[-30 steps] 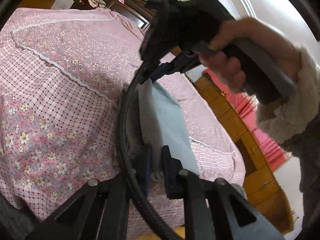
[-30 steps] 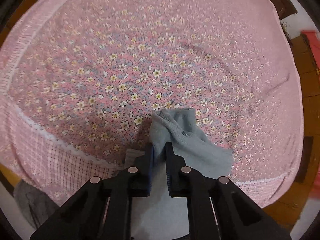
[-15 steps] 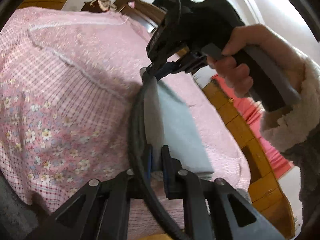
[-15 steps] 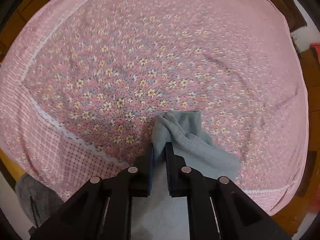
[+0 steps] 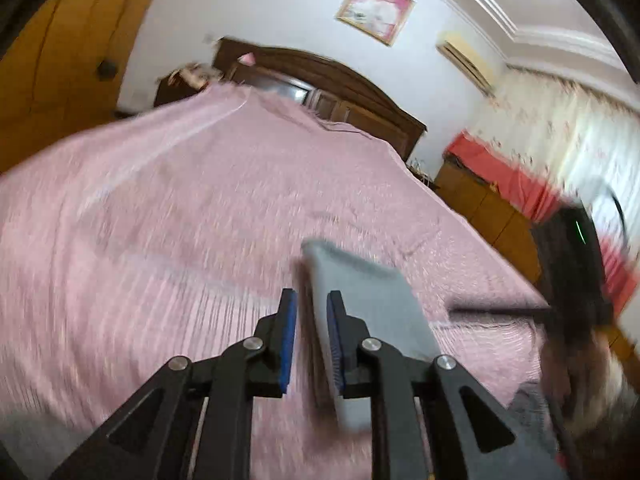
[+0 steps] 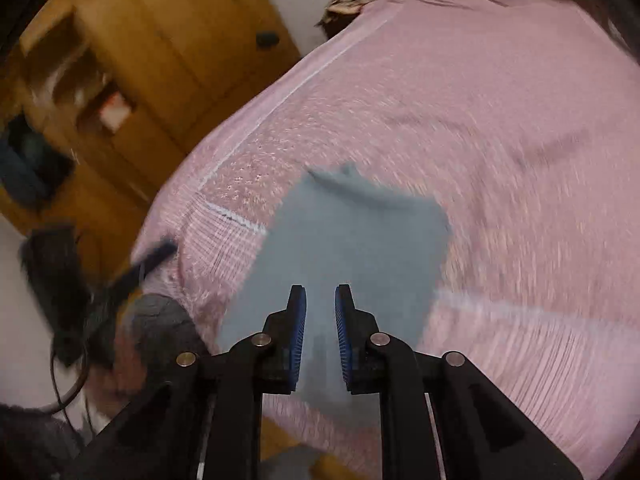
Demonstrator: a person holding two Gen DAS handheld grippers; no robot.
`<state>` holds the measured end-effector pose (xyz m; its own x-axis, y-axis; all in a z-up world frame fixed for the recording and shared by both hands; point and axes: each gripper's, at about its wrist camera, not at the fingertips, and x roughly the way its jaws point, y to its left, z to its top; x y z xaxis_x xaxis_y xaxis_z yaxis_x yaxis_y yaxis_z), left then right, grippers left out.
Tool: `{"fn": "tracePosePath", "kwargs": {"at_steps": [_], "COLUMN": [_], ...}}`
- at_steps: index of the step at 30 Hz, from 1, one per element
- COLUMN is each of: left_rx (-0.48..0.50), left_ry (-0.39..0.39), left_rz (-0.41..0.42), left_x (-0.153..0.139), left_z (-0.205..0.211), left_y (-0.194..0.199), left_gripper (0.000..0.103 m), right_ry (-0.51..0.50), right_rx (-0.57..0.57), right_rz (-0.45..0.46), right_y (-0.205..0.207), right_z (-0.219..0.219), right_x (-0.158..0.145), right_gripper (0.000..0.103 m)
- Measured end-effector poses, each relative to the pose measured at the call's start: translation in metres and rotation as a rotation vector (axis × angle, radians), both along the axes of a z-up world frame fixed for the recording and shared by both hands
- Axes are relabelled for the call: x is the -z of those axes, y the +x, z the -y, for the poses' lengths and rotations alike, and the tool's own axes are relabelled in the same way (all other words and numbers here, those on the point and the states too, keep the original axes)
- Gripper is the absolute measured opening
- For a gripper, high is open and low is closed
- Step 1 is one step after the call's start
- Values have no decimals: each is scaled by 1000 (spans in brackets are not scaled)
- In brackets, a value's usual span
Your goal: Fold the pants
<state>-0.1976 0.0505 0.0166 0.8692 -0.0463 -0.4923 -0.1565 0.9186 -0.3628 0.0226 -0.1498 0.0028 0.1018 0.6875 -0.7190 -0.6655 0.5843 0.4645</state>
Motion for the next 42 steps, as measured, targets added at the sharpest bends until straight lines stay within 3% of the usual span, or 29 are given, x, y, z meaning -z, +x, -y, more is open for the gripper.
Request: {"fn": "tracePosePath", "kwargs": {"at_steps": [3,7,9,13,15,18,20,25,28,33,36,39,42], "left_rx": [89,180,211,159,121,110,123,89,45,90,153,139,130], "left_ry": [96,149,158,168,175,235,226,119,138,167,123,117,84], "left_rz": [-69,-112,-136,-176,-202,-235,-254,-182,-118,-49,-76,-180,-174], "left_x": [-10,-10,0,27,39,58,68,61,40,22,34,60,65], "left_z": [17,39,48,43,35,28,23,4,5,36,52,55,51], "left_y": [54,104,128,173,190,212,224,206,169,112,101,111,118], "left_gripper": [15,15,15,14,14,14,14,14,11,11,11,10,10], "right_ry": [168,400,397,355,296,173,203,265,276,312,245,209,196], "right_rx": [26,103,118,-40,-131,-150,-139,-119,-96,-69,-81,-95,-114], "right_rz": [10,137,157,122,141,148,160,86,46,62,85,108,121], "right_y": [-14,-26,-20,-13,-24,-35,-36,-32,-30,-21,-22,-31,-33], "right_z": [33,70,69,37,19,2,7,26,30,31,23,22,13], "right_x": [17,24,25,25,46,82,80,80,75,59,66,78,78], "right_gripper": [17,18,19,19,19,16,16,16,16,16,16,15,15]}}
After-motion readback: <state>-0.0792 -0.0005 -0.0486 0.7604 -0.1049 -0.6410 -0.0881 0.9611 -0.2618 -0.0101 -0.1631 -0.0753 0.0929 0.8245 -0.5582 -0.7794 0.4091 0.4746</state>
